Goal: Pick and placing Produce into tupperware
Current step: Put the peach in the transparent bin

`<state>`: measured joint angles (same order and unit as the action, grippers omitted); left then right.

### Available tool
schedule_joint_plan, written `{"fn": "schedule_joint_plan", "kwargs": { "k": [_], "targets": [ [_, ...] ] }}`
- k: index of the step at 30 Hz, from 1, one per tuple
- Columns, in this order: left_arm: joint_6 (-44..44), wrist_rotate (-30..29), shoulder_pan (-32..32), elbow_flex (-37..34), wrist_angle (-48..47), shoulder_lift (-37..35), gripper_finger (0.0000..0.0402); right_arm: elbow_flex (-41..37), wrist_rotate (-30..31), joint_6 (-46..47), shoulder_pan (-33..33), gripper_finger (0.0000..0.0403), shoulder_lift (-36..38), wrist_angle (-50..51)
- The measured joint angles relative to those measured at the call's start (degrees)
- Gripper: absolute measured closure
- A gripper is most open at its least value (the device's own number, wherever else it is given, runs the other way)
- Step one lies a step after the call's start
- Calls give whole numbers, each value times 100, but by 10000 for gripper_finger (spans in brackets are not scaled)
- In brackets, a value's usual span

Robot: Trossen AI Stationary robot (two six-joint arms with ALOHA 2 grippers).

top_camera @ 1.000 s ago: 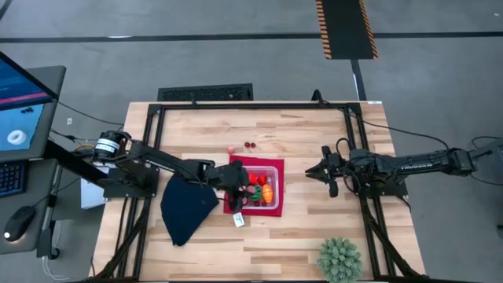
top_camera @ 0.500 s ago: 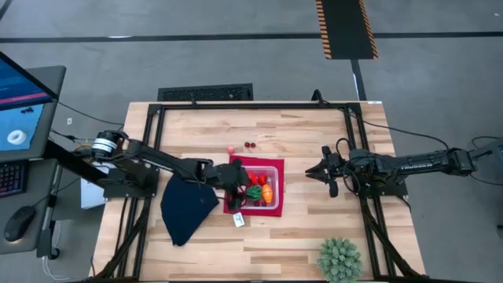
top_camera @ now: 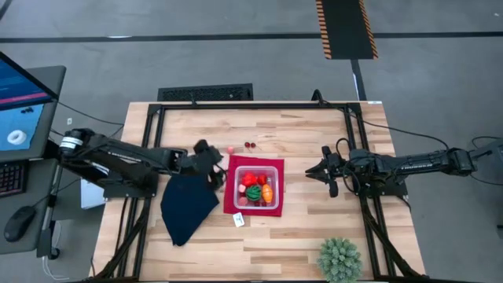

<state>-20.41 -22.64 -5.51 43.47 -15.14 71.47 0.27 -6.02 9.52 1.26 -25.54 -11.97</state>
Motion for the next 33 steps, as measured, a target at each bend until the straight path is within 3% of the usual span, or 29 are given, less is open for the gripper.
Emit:
{"fn": "schedule_joint_plan", "kwargs": {
  "k": [7,11,15,20,29,33],
  "targets": [
    [-460,161,795,-1095,1266,-437,137,0,2,1,0,315,0,0],
    [-717,874,1425,-1443,1885,-440,137,-2,2,2,-1,315,0,0],
    [-1086,1256,1969,-1500,1887,-308,137,-1,2,1,-1,315,0,0],
    [-1552,1296,2188,-1499,1940,44,137,-1,1,1,-1,315,0,-1],
    [-1604,1372,2367,-1482,2657,740,137,-1,2,1,-1,315,0,0],
    [-1275,1906,2527,-1156,2644,1142,136,0,0,2,0,315,0,0]
  ]
}}
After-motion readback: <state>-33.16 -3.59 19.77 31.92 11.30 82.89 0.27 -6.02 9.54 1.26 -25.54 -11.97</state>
